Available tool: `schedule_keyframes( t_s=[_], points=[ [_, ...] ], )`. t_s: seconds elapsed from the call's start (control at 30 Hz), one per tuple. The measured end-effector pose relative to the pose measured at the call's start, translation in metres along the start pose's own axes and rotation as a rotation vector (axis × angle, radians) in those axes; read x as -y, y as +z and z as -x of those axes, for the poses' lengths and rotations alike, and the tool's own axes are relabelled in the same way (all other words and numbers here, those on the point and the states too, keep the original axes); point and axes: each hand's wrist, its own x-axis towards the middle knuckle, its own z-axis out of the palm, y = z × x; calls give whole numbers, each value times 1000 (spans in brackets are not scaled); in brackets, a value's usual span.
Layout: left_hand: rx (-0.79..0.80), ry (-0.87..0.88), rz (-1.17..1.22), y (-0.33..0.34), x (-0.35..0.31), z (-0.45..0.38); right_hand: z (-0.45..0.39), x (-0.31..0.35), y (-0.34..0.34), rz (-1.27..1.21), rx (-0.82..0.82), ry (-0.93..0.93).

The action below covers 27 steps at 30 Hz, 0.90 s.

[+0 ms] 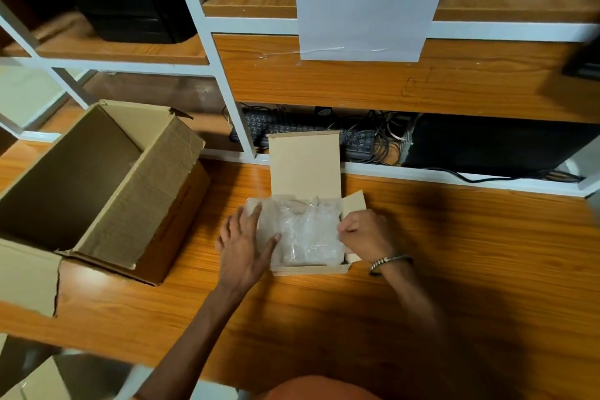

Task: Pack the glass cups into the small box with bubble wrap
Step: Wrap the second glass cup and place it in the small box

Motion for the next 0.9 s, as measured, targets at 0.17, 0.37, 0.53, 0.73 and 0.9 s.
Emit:
schedule_keyframes(
  t_s=[0.17, 0.37, 0.53, 0.73, 0.9],
  points=[
    [164, -490, 660, -5, 24, 4, -13, 6, 23, -167, 186, 90],
    [68, -611, 1022, -13, 16, 5, -18, 1, 29, -90, 212, 47],
    [-48, -485, 1021, -24, 2, 5, -5, -10, 41, 162, 43, -165],
    [-218, -120, 437, -19, -15, 12, 10, -8, 60, 352, -117, -279],
    [-57, -96, 582, -12, -38, 8, 18, -6, 64, 357, -142, -275]
  ],
)
